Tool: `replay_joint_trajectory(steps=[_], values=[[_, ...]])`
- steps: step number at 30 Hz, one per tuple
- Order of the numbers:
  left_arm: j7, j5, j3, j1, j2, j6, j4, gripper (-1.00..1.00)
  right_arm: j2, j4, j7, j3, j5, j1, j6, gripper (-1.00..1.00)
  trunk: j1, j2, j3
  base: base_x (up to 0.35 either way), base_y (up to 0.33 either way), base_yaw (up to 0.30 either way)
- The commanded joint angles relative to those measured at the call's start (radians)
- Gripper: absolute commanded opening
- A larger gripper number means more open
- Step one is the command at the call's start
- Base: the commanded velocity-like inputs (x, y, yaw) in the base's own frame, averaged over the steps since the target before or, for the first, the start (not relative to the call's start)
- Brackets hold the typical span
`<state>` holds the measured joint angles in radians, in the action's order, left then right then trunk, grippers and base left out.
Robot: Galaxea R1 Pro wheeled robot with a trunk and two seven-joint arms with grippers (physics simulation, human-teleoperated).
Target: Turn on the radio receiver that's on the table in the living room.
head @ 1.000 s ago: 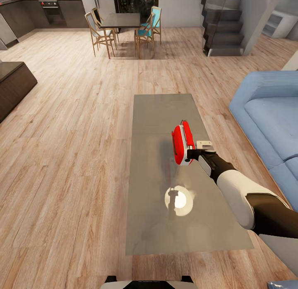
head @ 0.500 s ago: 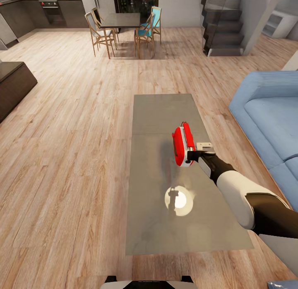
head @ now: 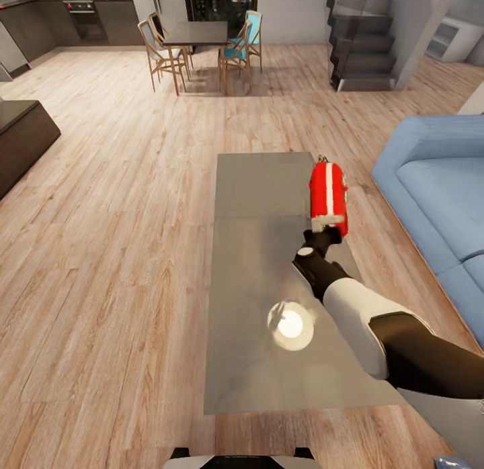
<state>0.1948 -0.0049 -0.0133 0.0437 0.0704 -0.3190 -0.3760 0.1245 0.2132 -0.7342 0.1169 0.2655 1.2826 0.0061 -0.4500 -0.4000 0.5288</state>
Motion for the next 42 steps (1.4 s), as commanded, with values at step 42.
replay_joint_trajectory(steps=[42], values=[[0.0,-0.001,0.0,0.0,0.0,0.001,0.0,1.0,0.05,-0.288,-0.837,0.19,1.419,-0.347,0.4,-1.0,0.0,0.0,0.0,0.0,0.0,0.0]])
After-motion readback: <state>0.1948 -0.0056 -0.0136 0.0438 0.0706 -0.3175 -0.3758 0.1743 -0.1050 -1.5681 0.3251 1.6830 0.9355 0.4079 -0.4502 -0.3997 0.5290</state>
